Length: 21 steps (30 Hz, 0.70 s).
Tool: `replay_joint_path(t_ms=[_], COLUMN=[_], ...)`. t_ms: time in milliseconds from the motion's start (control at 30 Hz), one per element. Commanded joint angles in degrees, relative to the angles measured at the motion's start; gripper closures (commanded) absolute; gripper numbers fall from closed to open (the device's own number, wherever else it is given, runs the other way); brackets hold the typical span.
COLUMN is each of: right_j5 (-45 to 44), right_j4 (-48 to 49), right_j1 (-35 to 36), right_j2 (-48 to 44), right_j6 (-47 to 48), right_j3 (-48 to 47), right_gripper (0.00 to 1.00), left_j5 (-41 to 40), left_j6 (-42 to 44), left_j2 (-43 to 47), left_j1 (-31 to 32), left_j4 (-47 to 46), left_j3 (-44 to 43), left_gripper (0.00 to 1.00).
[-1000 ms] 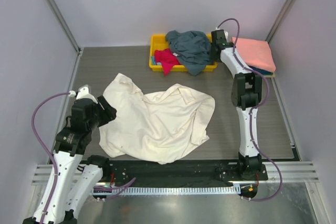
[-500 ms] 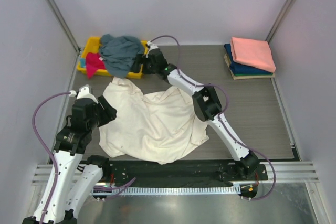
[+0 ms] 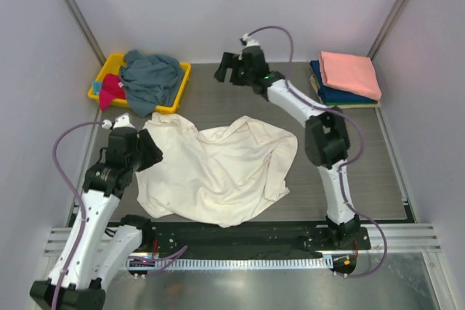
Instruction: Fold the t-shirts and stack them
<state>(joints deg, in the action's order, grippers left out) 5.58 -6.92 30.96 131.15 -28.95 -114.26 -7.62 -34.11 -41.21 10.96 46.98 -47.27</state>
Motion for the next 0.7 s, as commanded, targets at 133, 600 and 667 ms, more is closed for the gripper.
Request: replay_joint_path(t_ms=[133,600,667], right_j5=[-16.2,-14.5,-15.0], right_j4=[-10.2,-14.8,-15.3], right_j1=[0.2,-1.0,-1.1], right_j2=[-31.9,-60.7,-61.5], right_j6=[3.2,-0.6,0.0], right_j3=[33.7,62.2,62.4], right_gripper=[0.00,0.00,0.00], left_j5=[-3.5,-10.2,-10.3], left_j6=[-4.9,-10.9,-11.4], left_j2=[-16.6,-49.6,-53.8], left_j1=[0.0,0.0,-0.1], left_j4=[-9.9,-22.8,-22.8], left_j3=[-3.7,-20.0,-21.5], left_gripper=[0.43,0.34,0.34])
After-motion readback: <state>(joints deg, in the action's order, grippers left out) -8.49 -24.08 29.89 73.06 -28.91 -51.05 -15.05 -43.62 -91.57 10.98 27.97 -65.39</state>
